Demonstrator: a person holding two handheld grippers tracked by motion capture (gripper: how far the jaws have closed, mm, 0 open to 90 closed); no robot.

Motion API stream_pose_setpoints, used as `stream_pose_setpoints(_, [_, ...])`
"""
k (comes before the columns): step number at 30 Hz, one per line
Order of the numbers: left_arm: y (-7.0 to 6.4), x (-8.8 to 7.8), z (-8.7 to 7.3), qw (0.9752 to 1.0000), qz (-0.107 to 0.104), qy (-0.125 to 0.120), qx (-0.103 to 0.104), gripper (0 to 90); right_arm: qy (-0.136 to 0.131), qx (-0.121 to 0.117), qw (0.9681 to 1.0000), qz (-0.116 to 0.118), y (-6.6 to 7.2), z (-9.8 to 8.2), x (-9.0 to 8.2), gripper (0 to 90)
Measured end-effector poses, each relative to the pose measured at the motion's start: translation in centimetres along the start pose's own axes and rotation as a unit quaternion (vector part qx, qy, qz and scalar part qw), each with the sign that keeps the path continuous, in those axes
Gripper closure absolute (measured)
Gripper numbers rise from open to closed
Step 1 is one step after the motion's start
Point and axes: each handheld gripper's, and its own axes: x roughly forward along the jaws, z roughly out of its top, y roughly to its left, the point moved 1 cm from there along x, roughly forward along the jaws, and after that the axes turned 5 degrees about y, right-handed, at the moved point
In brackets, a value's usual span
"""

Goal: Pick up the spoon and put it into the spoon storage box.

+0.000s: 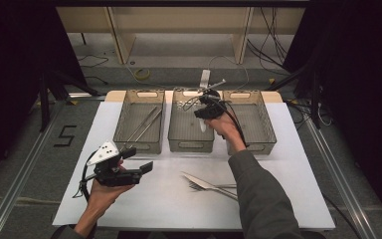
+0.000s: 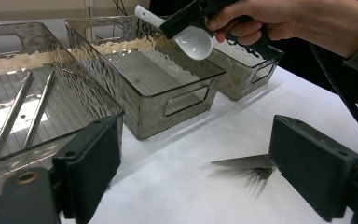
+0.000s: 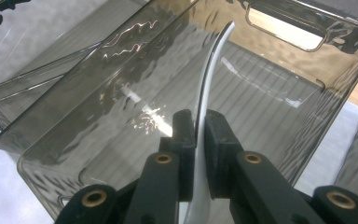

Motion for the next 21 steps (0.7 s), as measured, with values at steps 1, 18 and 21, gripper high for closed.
stream_pose_setpoints(1, [0.0,0.0,0.0,1.0000,0.000,0.000,0.000,15.8,0.001,0.002,1.0000,0.000,0.0,0.0,0.1,84.2])
stream_pose_setpoints(18, [0.0,0.0,0.1,1.0000,-0.005,-0.004,-0.005,15.8,0.017,-0.008,0.9998,0.004,1.2,0.2,1.7,84.1])
stream_pose_setpoints(21, [0.0,-0.1,0.1,1.0000,-0.005,-0.005,-0.005,15.8,0.019,-0.007,0.9998,0.003,1.3,0.1,2.0,84.0])
